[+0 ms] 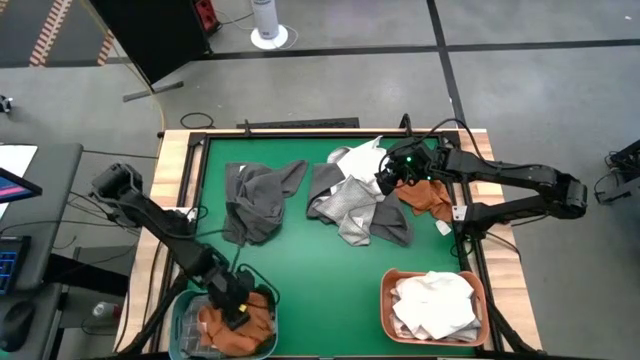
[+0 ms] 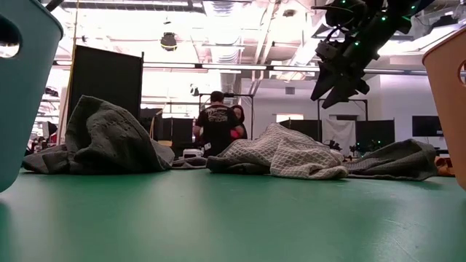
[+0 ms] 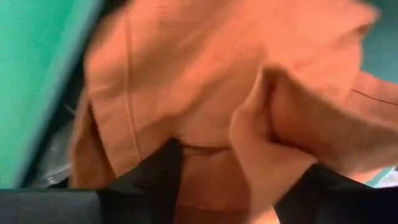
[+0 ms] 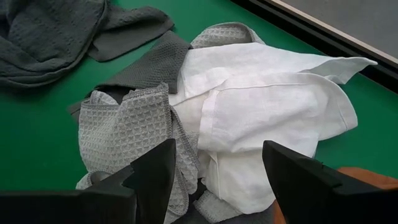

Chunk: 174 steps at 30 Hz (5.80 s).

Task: Sort towels by color in basket
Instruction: Put the left orange towel into the green bin, then put the left gray towel into the green bin

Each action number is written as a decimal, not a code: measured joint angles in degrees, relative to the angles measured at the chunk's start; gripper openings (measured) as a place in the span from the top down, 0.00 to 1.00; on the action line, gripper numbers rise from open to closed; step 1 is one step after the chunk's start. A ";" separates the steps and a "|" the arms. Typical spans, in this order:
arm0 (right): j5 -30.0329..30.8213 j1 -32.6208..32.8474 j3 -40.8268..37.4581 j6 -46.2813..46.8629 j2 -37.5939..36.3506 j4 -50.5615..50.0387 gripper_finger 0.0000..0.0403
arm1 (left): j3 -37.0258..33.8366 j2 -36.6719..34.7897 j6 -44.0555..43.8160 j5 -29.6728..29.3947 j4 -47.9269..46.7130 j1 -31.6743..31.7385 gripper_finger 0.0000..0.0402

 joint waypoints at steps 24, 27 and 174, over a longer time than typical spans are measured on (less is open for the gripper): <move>0.00 0.00 0.00 -0.46 -0.01 -0.93 0.33 | 0.66 -18.72 -10.70 0.38 -9.55 -0.52 0.36; 0.00 0.00 0.00 -0.46 -0.01 -1.40 0.33 | 0.66 -21.21 -10.39 1.13 -9.95 -0.57 0.36; -1.81 11.75 0.00 7.09 -0.01 3.88 0.33 | 0.76 10.76 99.54 -29.92 -28.97 42.99 0.43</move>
